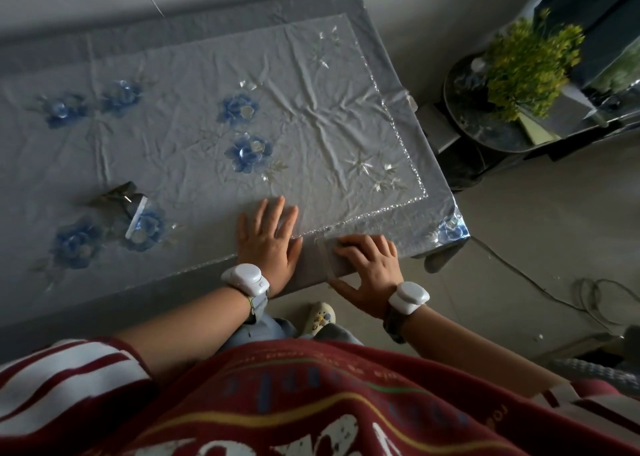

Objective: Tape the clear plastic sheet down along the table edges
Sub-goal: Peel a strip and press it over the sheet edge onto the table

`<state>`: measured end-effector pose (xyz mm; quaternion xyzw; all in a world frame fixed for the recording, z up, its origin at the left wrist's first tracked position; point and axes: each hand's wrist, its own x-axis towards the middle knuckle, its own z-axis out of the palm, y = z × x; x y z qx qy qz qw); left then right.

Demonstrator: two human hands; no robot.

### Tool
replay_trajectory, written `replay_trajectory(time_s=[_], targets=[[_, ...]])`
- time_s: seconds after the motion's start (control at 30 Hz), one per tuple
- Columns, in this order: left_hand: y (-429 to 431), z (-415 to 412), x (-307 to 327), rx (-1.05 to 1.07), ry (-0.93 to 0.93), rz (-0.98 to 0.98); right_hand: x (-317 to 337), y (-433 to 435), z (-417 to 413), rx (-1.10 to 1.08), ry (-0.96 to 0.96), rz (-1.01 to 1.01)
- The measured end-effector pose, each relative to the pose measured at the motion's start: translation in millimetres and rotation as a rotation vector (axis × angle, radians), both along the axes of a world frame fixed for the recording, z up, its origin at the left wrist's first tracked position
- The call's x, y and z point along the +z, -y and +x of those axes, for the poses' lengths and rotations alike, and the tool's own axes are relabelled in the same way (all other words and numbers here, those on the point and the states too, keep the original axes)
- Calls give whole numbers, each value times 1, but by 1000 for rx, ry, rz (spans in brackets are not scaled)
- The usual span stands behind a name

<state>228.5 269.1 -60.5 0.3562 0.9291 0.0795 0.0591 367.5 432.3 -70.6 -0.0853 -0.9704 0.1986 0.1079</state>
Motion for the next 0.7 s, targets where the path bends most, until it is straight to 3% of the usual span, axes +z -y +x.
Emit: replay_trajectory(time_s=[0.2,0.5,0.53,0.7], targets=[[28,-22,25,-95,108,224,21,7,-46,-69,69,-36],[88,-67,32,252,-48,321,10,39,-93,62,448,49],[137,-132,56,370,-57,348,32,76,-166,124,441,151],[162,-140,42,457,143,298,31,70,-160,83,509,173]])
